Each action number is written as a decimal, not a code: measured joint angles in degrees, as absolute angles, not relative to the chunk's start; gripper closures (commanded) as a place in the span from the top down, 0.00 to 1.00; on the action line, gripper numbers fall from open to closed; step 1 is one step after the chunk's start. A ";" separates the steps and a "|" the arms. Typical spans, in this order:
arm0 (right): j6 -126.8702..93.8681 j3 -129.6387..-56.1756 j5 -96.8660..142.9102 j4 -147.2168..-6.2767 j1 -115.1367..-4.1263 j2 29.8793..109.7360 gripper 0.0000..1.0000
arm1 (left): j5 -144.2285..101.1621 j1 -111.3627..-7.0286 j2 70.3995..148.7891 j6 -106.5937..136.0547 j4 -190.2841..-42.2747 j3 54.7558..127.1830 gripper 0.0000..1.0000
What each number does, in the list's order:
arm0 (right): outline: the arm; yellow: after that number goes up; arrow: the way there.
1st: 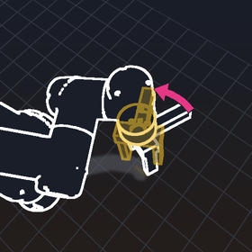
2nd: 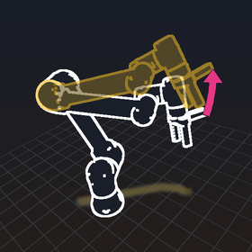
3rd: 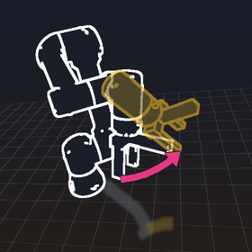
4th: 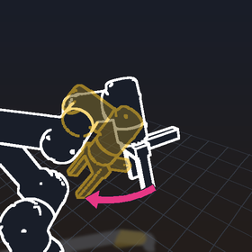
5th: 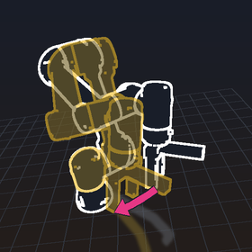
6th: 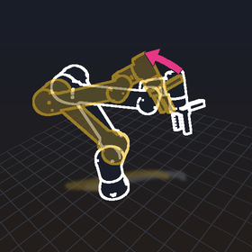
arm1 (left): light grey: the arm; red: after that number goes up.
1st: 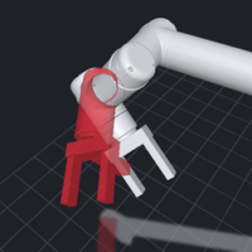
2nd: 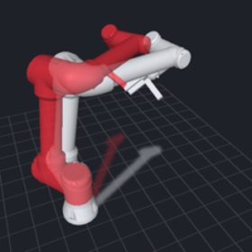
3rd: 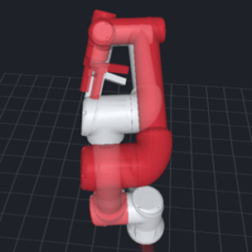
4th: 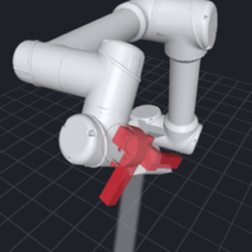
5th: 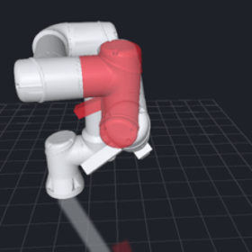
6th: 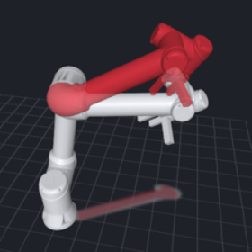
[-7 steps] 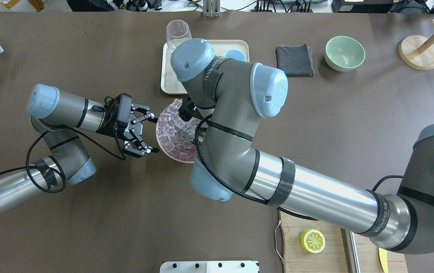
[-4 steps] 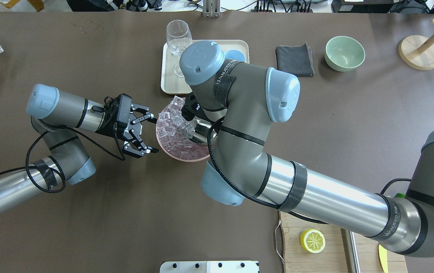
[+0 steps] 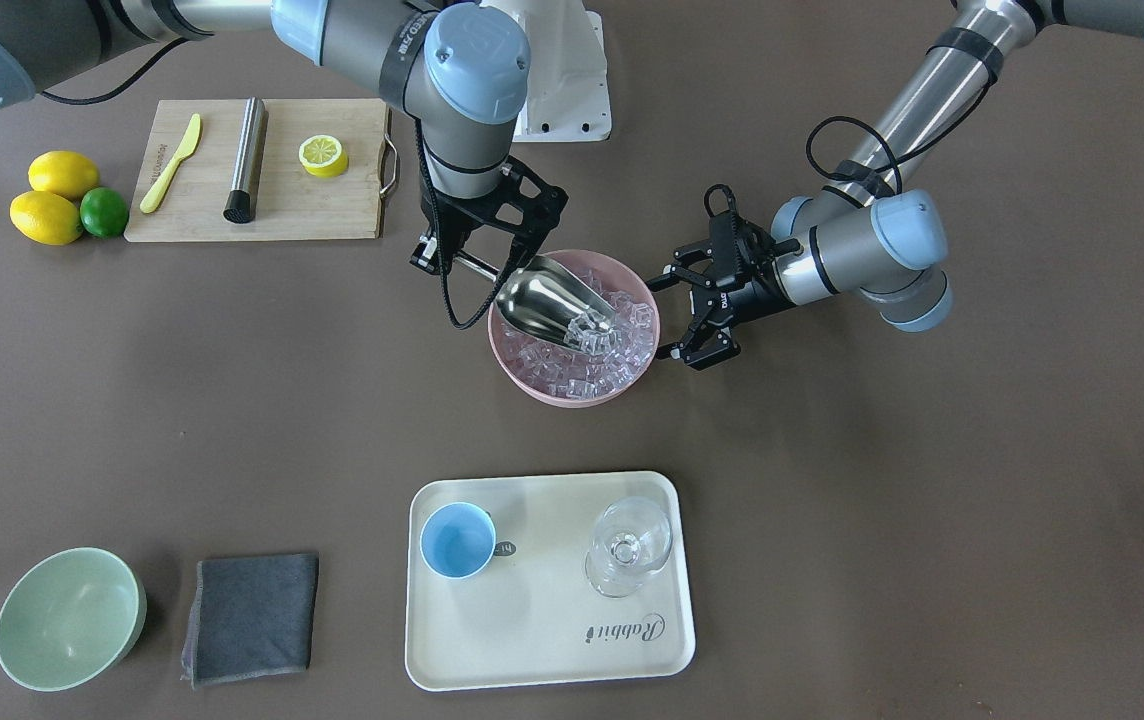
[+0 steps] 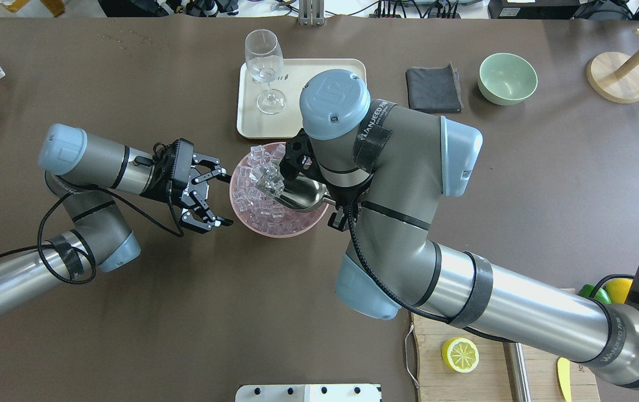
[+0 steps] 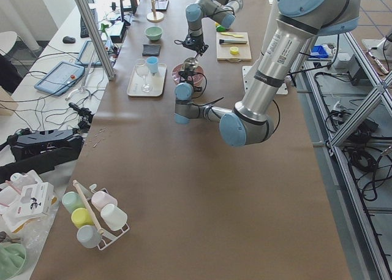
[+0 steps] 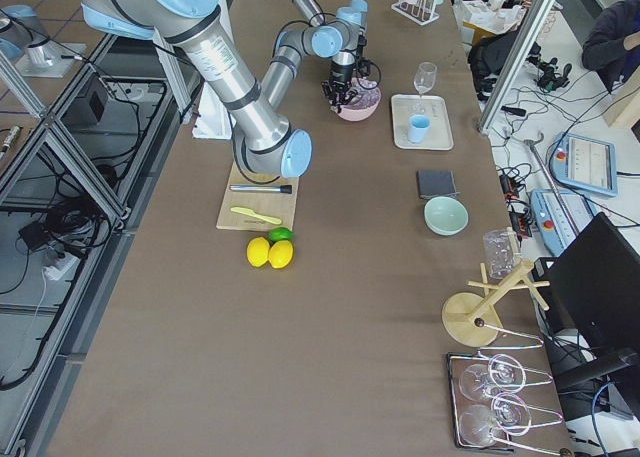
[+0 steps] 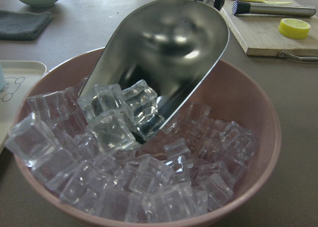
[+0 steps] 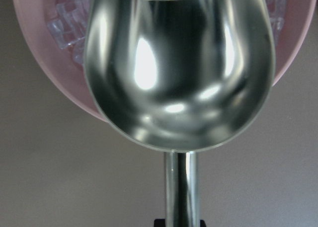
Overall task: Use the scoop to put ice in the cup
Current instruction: 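Lift the loaded scoop from the bowl with the right gripper while the left arm withdraws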
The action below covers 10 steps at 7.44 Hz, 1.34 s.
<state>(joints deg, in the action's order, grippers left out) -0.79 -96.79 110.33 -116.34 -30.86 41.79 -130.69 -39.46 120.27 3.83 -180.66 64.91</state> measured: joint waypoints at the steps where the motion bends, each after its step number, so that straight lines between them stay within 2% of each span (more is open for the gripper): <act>1: -0.79 -97.91 109.90 -114.37 -30.85 42.83 0.00 | -130.69 -39.46 120.21 3.79 -180.64 64.92 0.98; 6: -0.54 -107.96 108.22 -102.32 -30.85 52.06 0.00 | -131.21 -39.71 120.14 3.62 -180.53 64.87 0.98; 10: -0.86 -113.87 109.21 -99.55 -33.41 56.48 0.00 | -131.85 -41.16 118.72 3.60 -180.39 65.51 0.98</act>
